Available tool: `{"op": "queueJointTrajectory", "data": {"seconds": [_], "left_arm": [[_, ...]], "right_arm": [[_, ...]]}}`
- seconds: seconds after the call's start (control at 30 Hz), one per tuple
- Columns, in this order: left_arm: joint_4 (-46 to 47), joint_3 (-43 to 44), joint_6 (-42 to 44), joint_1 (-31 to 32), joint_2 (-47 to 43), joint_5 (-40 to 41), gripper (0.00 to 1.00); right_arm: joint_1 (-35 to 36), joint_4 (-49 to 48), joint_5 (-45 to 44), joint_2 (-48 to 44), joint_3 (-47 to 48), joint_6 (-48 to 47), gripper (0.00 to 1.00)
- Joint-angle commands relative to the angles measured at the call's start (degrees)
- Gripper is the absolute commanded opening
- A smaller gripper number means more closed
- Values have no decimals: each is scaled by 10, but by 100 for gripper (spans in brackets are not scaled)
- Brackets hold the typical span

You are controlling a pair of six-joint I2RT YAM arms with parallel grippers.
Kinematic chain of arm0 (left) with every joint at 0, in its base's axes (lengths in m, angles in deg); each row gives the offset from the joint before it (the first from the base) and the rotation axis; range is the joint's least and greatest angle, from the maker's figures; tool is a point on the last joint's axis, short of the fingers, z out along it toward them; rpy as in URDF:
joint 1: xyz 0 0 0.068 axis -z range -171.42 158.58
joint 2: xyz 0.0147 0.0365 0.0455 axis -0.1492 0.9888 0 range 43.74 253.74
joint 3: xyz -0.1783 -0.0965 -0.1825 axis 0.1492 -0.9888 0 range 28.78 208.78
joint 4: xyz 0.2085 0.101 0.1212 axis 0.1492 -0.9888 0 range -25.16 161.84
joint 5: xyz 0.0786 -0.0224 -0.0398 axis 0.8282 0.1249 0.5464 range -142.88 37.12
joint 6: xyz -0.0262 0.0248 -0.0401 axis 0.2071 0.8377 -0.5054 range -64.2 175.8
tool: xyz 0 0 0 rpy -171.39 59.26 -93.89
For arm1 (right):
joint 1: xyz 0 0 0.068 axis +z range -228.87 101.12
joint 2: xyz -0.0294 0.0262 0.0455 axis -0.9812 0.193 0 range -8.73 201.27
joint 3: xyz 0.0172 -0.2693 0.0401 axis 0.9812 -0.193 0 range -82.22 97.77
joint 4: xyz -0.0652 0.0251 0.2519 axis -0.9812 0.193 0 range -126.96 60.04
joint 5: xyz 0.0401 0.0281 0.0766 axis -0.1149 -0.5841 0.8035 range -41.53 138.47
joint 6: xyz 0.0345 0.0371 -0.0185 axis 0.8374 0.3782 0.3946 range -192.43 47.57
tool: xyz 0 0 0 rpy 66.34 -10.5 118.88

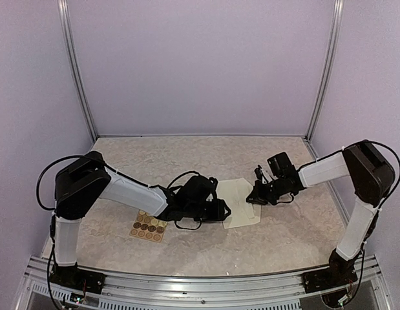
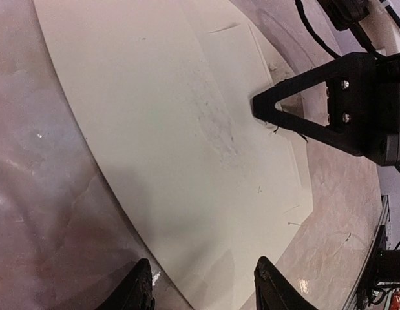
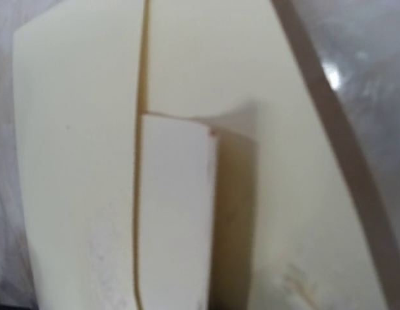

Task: Place the letter into the envelope and seal it

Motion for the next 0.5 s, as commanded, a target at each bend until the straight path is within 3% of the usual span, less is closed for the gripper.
{"op": "queueJointTrajectory", "data": {"seconds": [0.0, 0.07, 0.2, 0.47], "left_arm": [[-52, -28, -10, -6, -41, 28, 53], [-55, -27, -9, -14, -53, 30, 54], [-55, -18, -1, -27, -63, 34, 55], [-65, 30, 9, -38, -8, 21, 55]], "right_arm": [[12, 56, -13, -5, -8, -13, 0], [12, 67, -22, -17, -5, -16, 0], [11, 88, -45, -36, 5, -22, 12], [11, 109, -62, -19, 30, -31, 26]]}}
